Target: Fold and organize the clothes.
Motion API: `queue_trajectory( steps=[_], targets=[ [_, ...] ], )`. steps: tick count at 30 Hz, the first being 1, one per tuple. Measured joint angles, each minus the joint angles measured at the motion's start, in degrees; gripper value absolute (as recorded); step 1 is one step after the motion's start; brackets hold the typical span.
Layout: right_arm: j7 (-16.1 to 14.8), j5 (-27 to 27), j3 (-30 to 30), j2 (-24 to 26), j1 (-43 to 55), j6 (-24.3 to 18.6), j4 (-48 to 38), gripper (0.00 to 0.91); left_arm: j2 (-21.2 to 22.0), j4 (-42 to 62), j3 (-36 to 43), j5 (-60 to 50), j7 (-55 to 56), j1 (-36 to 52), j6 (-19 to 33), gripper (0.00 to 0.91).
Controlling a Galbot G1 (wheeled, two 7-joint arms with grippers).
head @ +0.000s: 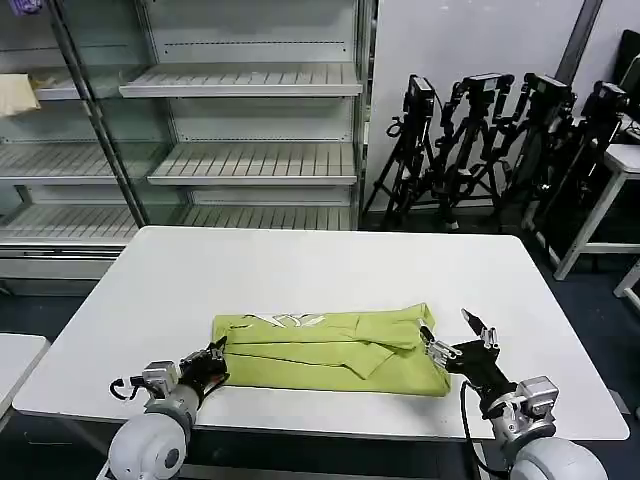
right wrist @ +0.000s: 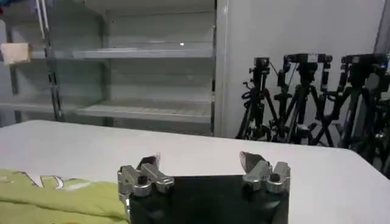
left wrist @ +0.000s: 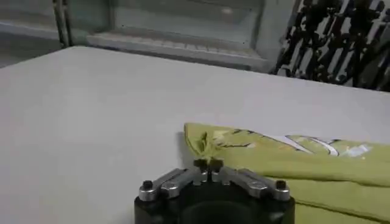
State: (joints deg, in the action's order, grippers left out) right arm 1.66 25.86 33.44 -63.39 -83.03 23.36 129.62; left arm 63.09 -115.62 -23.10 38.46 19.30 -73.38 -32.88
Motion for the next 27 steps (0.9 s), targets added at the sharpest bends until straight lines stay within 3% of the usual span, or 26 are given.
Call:
queue_trajectory(
  steps=[17, 27],
  targets=[
    [-0.4, 0.0, -0.1, 0.1, 0.5, -0.6, -0.9, 0.907, -8.3, -0.5, -17.3, -14.5, -11.1, -5.0, -0.3, 0.0],
    [-0.3, -0.1, 0.8, 0.5, 0.1, -0.4, -0.8, 0.907, -8.2, -7.9, -16.5, -17.3, -13.6, -4.1, -0.2, 0.0]
  ],
)
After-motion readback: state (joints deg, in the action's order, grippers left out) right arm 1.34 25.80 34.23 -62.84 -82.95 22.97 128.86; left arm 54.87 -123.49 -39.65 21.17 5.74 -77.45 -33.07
